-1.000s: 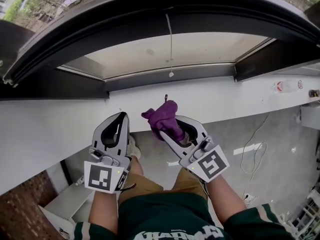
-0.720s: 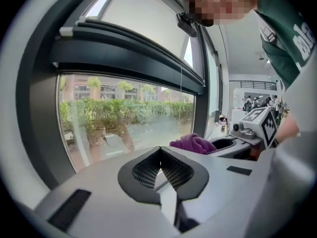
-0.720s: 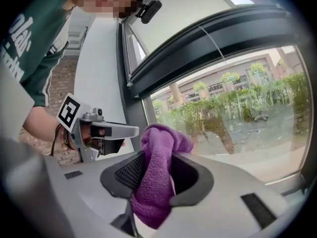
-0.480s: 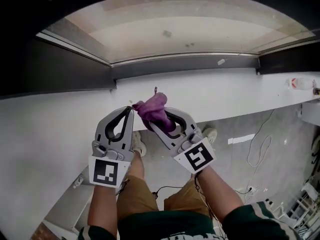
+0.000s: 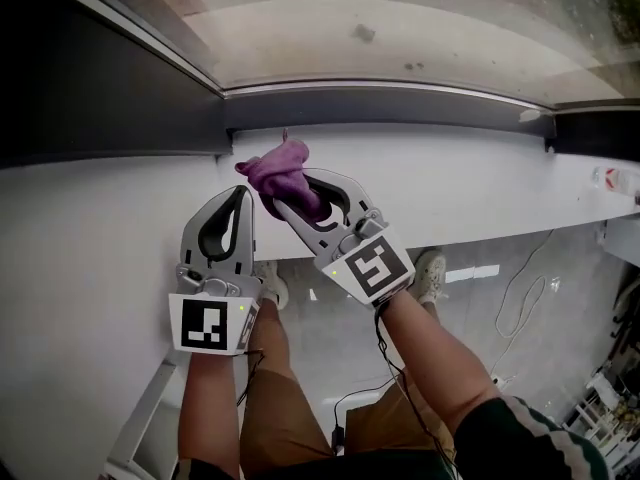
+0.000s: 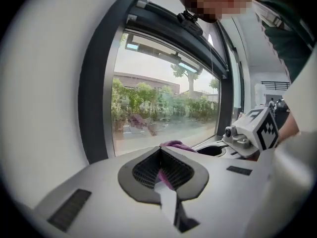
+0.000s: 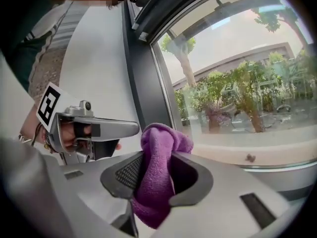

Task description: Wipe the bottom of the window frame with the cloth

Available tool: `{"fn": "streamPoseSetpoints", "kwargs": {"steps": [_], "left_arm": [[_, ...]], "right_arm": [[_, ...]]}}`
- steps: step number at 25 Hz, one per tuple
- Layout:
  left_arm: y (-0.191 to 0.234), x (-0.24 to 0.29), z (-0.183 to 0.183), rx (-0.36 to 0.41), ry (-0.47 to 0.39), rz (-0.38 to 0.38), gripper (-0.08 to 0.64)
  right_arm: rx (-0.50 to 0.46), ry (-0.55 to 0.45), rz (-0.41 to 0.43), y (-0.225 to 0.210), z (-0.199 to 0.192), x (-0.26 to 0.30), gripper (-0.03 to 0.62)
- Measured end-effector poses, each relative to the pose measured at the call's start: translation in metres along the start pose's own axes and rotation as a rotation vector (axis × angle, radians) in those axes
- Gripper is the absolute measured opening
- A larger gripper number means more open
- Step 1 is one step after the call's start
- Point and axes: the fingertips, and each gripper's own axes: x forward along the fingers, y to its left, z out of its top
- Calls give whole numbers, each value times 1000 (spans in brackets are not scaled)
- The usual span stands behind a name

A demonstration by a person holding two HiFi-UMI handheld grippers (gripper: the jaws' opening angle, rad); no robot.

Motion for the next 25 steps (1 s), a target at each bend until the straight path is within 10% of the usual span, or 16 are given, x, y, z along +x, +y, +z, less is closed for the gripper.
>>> {"fn": "streamPoseSetpoints", "kwargs": {"steps": [25], "left_arm": [[42,40,-82,-30,23,119,9]], "right_arm": [[-36,145,-1,-29,-103,113,158]]}}
